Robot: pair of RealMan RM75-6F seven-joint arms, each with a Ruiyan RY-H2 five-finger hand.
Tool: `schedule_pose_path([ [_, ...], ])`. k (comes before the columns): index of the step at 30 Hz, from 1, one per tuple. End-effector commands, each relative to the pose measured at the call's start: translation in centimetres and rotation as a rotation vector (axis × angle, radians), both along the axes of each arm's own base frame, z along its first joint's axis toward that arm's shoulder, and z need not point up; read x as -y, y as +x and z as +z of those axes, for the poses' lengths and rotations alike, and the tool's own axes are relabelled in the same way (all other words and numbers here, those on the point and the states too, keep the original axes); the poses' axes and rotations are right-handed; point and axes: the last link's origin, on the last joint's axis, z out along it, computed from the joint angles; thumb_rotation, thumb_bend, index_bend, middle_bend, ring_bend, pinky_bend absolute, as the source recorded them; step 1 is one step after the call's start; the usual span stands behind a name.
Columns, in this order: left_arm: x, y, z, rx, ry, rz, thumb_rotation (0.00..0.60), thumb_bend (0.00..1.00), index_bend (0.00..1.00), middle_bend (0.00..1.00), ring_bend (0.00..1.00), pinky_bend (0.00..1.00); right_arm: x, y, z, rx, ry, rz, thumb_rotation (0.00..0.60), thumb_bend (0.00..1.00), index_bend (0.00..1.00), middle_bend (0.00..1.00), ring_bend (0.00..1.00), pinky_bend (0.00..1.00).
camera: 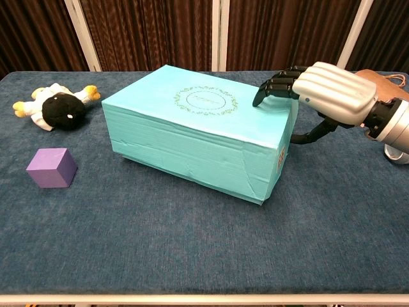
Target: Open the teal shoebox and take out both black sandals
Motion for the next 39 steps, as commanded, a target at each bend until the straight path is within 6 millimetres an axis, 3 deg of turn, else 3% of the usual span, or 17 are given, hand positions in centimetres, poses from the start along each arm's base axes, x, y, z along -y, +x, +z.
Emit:
schedule_pose_path([
  [1,0.0,0.0,0.0,-0.001,-0.004,0.001,0.600,0.00,0.19,0.17,0.07,0.05,0.5,-0.6,0.6,0.201,0.073,-0.154,0.600,0.53,0.46,0.35,0.26,0.26],
  [13,-0.3,0.5,0.0,-0.001,-0.021,-0.002,0.600,0.00,0.19,0.17,0.07,0.05,3.3,-1.1,1.7,0.836,0.331,-0.601,0.600,0.53,0.46,0.36,0.26,0.22],
  [17,-0.3,0.6,0.0,-0.003,-0.025,-0.004,0.600,0.00,0.19,0.17,0.07,0.05,4.3,-0.7,2.0,1.119,0.464,-0.814,0.600,0.52,0.46,0.36,0.26,0.19],
  [20,-0.3,0.7,0.1,-0.003,-0.025,-0.008,0.600,0.00,0.19,0.17,0.07,0.05,5.2,-0.3,2.3,1.218,0.513,-0.940,0.600,0.48,0.45,0.36,0.26,0.19],
  [31,-0.1,0.6,0.1,0.010,-0.026,-0.009,0.600,0.00,0.19,0.17,0.07,0.05,8.9,2.9,3.5,1.279,0.570,-1.099,0.600,0.32,0.30,0.30,0.16,0.08],
  [39,-0.1,0.2,0.0,0.018,-0.031,0.000,0.600,0.00,0.19,0.17,0.07,0.05,10.6,4.8,3.6,1.172,0.582,-1.147,0.600,0.11,0.12,0.20,0.07,0.00],
])
